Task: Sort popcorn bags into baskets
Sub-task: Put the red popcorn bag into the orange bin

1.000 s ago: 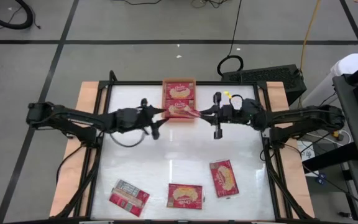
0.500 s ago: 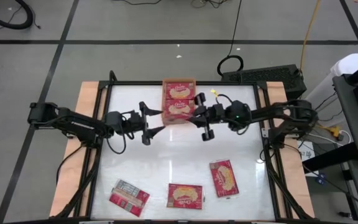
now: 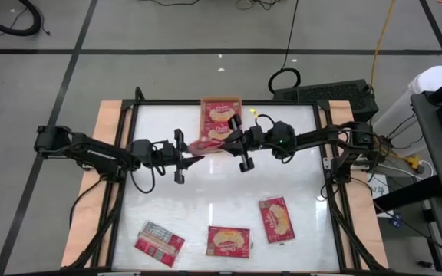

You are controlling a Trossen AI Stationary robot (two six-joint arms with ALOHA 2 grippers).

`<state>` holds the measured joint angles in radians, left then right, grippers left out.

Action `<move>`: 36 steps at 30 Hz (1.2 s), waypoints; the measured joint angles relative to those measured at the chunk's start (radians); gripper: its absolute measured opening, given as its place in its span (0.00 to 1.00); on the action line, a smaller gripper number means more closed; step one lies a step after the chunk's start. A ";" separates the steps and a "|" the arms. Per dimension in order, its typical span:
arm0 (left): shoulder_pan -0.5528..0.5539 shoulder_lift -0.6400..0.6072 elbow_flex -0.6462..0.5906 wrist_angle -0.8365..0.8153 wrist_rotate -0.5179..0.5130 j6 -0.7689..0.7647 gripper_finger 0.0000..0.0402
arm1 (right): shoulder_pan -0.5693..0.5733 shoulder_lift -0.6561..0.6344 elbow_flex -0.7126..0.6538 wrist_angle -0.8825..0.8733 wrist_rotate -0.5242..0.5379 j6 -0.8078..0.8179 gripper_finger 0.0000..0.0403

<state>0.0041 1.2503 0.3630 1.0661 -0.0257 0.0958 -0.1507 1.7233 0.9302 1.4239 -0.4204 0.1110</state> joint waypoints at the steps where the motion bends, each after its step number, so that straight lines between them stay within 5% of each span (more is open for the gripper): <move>1: 0.000 0.000 0.000 -0.002 0.001 0.008 0.18 | 0.000 -0.001 0.000 -0.004 -0.001 0.001 0.03; 4: 0.004 0.000 0.000 -0.012 -0.001 0.022 0.04 | -0.001 -0.002 0.000 -0.024 0.000 0.001 0.03; 13: 0.031 -0.126 0.000 -0.336 -0.031 -0.012 0.02 | -0.001 -0.062 -0.033 -0.215 0.021 0.073 0.18; 24: 0.031 -0.442 -0.001 -1.041 -0.034 -0.153 0.02 | 0.055 -0.327 -0.101 -1.036 0.620 -0.097 0.41; 32: 0.031 -0.445 -0.001 -1.257 -0.036 -0.269 0.02 | 0.107 -0.280 -0.101 -1.069 0.626 -0.098 0.50; 36: 0.031 -0.444 -0.001 -1.319 -0.024 -0.312 0.02 | 0.120 -0.232 -0.101 -0.993 0.513 -0.113 0.55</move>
<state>0.0353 0.8066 0.3618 -0.2530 -0.0497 -0.2162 -0.0303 1.4911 0.8288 0.4312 0.0929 -0.0017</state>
